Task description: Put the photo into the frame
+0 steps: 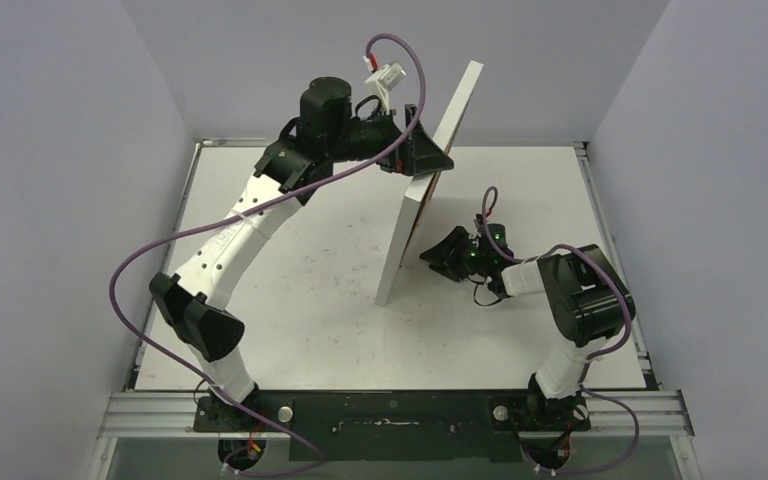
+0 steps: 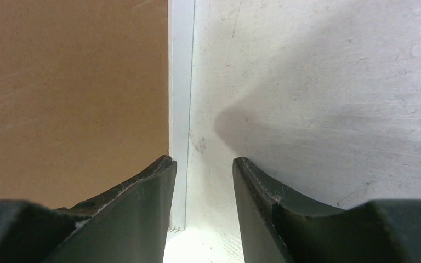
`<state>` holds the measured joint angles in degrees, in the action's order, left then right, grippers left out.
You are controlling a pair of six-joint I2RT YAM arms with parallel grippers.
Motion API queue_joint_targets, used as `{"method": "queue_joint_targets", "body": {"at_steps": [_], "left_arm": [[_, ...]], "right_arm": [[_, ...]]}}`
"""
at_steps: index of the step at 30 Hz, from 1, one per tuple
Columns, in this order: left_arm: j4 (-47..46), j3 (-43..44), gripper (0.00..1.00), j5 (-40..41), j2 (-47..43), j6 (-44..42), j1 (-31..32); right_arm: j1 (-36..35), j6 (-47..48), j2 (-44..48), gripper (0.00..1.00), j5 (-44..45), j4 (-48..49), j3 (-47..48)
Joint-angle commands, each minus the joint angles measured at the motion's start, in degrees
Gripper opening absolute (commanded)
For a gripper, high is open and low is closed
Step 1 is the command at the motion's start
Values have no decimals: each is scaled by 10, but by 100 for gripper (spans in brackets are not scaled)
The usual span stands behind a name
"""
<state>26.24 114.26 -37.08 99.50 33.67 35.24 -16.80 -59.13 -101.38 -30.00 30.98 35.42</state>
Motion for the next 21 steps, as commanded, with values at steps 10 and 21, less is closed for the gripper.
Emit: {"method": "queue_joint_targets", "body": {"at_steps": [10, 21], "left_arm": [[95, 41, 96, 71, 49, -82, 47], [83, 9, 97, 85, 50, -83, 55]], "right_arm": [[23, 35, 127, 49, 48, -248, 114], [37, -49, 267, 63, 45, -244, 76]]}}
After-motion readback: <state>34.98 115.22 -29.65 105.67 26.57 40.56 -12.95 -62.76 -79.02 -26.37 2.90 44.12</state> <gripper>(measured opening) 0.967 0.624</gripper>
